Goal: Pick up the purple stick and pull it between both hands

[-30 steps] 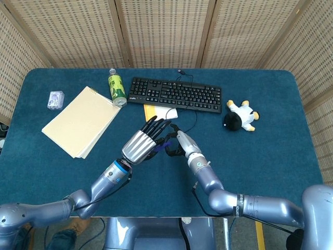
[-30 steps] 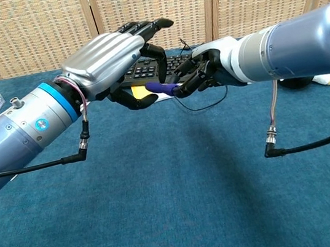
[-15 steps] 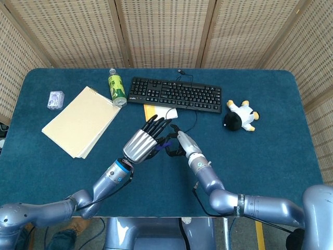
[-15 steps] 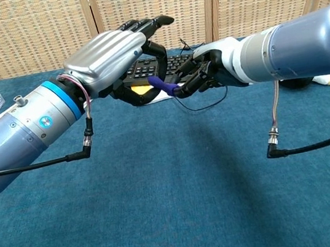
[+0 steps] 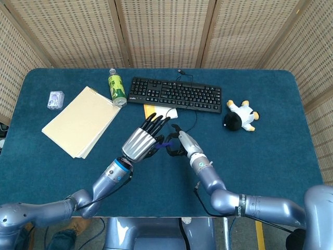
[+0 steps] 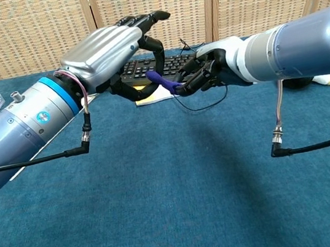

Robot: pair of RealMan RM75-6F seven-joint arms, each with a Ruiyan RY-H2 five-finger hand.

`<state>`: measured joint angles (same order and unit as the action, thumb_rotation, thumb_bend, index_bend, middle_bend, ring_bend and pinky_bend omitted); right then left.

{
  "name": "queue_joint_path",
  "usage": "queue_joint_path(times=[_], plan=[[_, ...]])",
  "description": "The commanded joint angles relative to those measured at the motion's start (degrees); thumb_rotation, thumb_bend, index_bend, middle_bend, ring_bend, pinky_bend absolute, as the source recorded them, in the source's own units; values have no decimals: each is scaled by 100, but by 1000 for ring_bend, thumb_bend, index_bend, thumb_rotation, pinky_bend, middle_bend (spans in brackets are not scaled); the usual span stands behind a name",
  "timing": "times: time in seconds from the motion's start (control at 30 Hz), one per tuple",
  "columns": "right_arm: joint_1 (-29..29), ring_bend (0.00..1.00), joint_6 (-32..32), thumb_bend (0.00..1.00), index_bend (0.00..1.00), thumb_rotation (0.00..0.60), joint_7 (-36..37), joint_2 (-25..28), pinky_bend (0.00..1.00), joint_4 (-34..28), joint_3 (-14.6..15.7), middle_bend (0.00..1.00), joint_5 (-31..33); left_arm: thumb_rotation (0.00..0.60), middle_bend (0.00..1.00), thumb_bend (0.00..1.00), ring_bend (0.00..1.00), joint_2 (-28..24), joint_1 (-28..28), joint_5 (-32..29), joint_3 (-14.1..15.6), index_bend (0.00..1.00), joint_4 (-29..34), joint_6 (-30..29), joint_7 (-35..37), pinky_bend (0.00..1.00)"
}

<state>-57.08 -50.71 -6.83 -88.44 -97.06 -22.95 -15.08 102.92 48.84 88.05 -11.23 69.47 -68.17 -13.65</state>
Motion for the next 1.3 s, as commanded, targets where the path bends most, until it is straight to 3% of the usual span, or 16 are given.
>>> queue_joint_path(times=[0.03, 0.63, 1.3], plan=[[20, 0, 0, 670, 695, 600, 14, 23, 0, -1, 8, 63, -5, 600, 0, 540, 0, -31, -8, 13, -6, 823, 24, -34, 19, 0], [304, 0, 39, 674, 729, 600, 208, 276, 0, -40, 120, 65, -123, 600, 0, 541, 0, -524, -119, -67, -134, 826, 425, -215, -97, 0], [850, 0, 148, 674, 736, 600, 584, 766, 0, -96, 277, 65, -417, 600, 0, 541, 0, -2309, -695, -494, -704, 826, 1099, -789, 251, 0]])
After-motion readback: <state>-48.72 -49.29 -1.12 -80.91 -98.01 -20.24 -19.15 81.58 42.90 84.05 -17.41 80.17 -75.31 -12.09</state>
